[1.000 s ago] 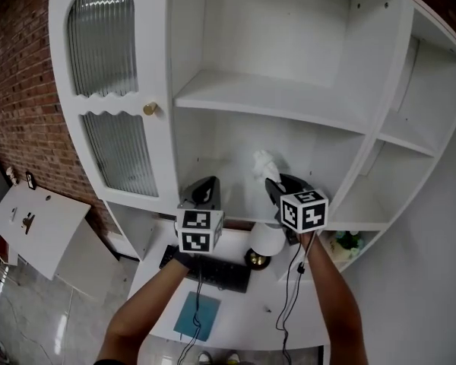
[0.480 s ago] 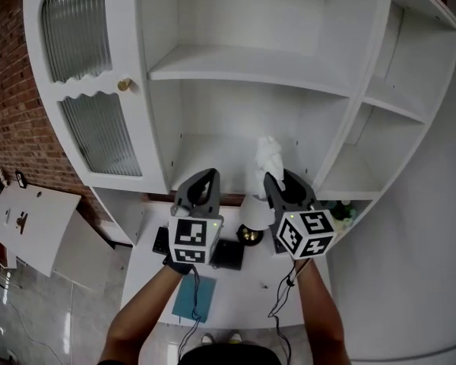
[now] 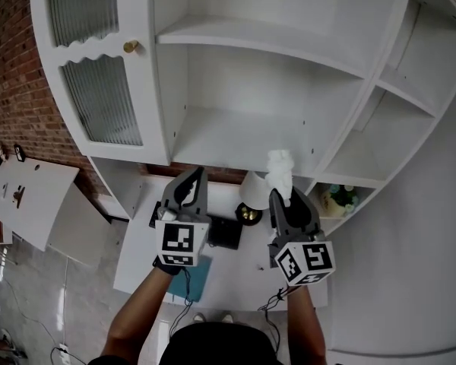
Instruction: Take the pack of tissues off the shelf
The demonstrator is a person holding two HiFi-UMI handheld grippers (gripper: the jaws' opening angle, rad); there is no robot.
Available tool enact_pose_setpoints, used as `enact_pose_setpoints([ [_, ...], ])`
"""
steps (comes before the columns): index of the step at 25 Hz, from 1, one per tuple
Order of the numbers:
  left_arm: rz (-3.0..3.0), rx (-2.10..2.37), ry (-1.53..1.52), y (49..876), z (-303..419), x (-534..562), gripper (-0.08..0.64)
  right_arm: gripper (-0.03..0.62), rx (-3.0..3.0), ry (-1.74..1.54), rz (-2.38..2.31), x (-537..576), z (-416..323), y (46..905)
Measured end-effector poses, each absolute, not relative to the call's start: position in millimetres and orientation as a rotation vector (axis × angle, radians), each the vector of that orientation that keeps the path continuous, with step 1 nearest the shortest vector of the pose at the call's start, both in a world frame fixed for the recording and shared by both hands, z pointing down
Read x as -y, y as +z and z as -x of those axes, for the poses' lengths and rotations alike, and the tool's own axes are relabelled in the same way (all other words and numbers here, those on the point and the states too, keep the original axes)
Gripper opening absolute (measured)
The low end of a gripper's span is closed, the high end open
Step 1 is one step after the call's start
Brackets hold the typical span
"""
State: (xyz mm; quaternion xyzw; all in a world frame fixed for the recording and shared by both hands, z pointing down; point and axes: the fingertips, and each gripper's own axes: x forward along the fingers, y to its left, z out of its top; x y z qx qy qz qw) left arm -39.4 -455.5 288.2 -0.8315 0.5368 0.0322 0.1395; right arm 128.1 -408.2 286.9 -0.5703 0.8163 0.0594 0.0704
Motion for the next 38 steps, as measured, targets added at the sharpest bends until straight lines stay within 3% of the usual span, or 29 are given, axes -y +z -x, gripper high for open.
enact_pose_setpoints([
  [17,2.54,-1.569,0.014,390,25,447,0.014,0.141,-2.557,-0.083,1.761,402,-115,388],
  [38,2.818,-1.731,-0.337,639,13,425,0.014,0.141,-2.605,-0.737,2.007,382,-123,655],
])
